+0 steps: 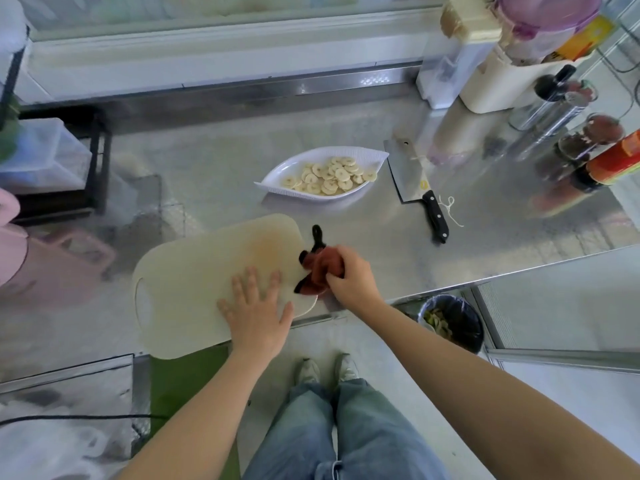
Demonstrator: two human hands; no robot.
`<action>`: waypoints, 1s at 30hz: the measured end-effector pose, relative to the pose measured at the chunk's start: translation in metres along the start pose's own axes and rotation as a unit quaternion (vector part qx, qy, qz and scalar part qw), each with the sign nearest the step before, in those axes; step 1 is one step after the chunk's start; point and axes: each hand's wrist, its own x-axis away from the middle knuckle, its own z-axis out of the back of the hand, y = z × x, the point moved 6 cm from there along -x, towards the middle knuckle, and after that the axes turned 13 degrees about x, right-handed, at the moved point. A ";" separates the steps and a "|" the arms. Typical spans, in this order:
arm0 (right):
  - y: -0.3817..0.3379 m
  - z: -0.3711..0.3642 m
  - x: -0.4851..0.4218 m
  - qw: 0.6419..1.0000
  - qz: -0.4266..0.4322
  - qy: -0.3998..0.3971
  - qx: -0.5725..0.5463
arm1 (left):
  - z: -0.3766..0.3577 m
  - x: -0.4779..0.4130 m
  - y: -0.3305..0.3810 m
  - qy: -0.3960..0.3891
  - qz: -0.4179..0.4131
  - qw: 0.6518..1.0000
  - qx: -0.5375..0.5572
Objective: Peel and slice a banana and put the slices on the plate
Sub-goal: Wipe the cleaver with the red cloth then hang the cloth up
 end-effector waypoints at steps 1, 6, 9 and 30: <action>0.000 0.010 -0.002 0.998 0.011 0.054 -0.012 | 0.001 0.000 -0.007 0.002 0.000 1.000 0.000; -0.003 -0.031 -0.016 0.975 0.131 -0.013 0.177 | 0.008 -0.001 -0.022 0.020 0.040 0.999 0.019; 0.005 -0.051 -0.008 0.937 0.173 -0.026 0.302 | 0.009 -0.006 -0.012 0.029 0.049 0.998 0.010; 0.172 0.222 -0.021 0.939 -0.061 0.177 -0.287 | -0.019 -0.088 0.276 0.041 -0.102 0.947 0.301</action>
